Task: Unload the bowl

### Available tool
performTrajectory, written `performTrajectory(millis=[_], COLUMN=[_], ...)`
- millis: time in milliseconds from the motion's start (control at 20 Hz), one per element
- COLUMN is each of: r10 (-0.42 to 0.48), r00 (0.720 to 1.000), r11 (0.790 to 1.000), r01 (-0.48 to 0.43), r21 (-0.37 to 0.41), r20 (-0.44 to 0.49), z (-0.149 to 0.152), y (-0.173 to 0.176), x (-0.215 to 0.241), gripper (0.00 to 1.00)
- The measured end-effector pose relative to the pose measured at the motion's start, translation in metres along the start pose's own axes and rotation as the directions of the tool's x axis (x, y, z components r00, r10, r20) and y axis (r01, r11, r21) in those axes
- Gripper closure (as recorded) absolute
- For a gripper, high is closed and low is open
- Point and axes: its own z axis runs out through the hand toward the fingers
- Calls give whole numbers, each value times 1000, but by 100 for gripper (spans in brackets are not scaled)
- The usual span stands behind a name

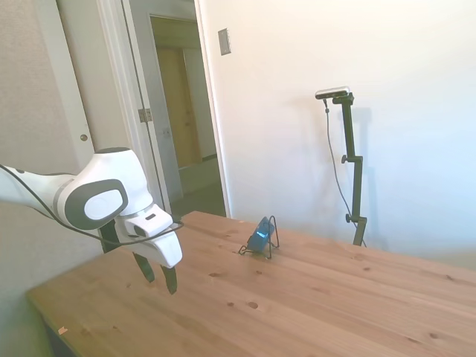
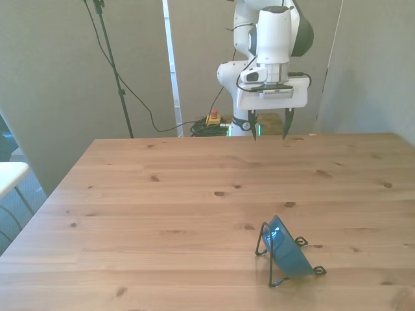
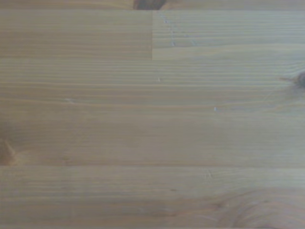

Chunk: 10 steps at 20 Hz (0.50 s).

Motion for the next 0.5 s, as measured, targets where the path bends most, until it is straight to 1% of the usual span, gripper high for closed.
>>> performTrajectory(millis=[100, 200, 350, 500], r10=[-7, 3, 42, 90], r00=[1000, 1000, 997, 989], r11=[1000, 1000, 997, 994], r01=[7, -2, -38, -83], r21=[1, 26, 64, 65], r20=[0, -22, -60, -113], z=[-1, -10, -26, -26], y=[0, -10, -40, -73], x=[1, 10, 33, 66], gripper=[0, 0, 0, 0])
